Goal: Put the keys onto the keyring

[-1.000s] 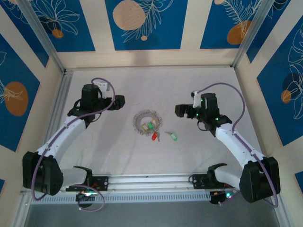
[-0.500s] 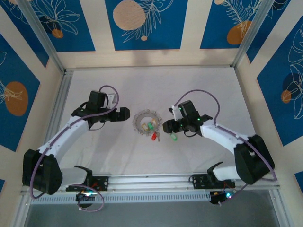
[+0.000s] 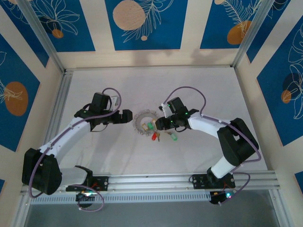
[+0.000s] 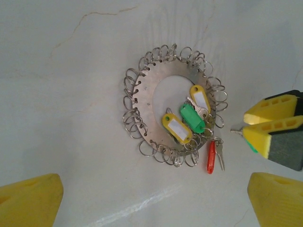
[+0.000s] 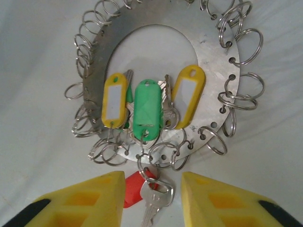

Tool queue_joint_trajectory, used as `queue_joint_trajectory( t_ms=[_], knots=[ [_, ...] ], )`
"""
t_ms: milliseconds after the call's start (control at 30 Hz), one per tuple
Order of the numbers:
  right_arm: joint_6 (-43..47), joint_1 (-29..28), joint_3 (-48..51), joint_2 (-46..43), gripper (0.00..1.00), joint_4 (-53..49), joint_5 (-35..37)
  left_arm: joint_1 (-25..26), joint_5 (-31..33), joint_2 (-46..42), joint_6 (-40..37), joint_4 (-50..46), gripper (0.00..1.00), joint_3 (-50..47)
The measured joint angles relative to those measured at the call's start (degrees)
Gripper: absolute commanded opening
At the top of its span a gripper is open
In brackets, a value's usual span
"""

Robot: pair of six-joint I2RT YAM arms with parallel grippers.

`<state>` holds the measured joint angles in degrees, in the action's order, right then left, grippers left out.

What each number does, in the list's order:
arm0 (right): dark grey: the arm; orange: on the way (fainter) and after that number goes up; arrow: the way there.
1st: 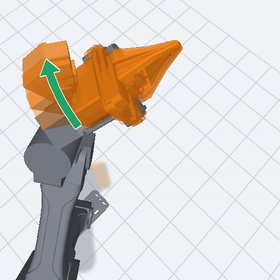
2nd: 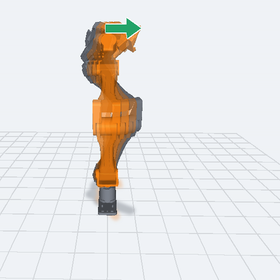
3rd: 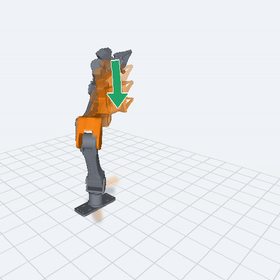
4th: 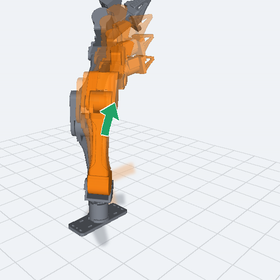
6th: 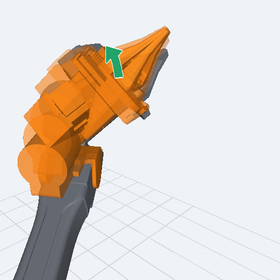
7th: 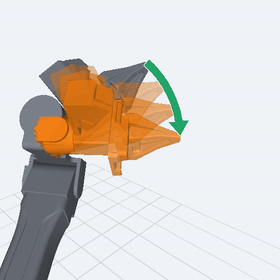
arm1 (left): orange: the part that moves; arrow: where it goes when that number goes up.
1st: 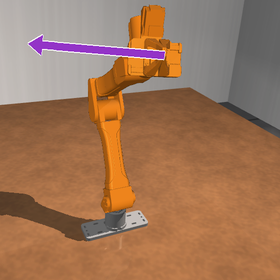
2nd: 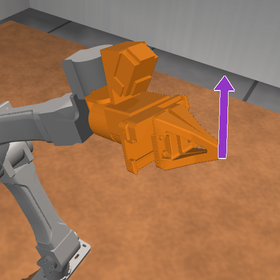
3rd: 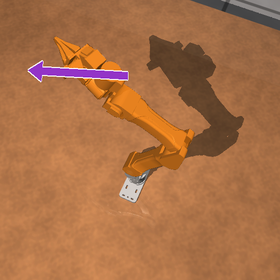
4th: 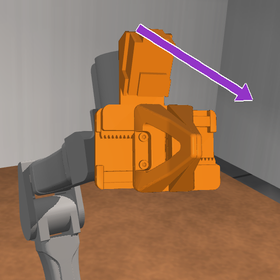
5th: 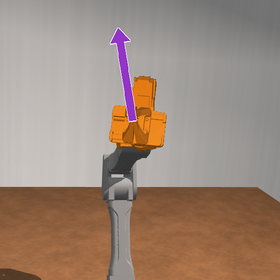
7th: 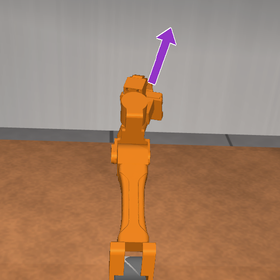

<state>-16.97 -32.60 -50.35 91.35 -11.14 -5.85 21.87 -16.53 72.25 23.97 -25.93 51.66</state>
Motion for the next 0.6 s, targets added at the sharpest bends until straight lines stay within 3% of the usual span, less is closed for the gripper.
queue_joint_trajectory(
  t_ms=[600],
  knots=[
    [1.1, -2.7, -6.2, 7.7, 0.30, -4.2, 7.3, 0.4, 0.3, 0.0, 0.0, -0.1, 1.00, 0.0]
  ],
)
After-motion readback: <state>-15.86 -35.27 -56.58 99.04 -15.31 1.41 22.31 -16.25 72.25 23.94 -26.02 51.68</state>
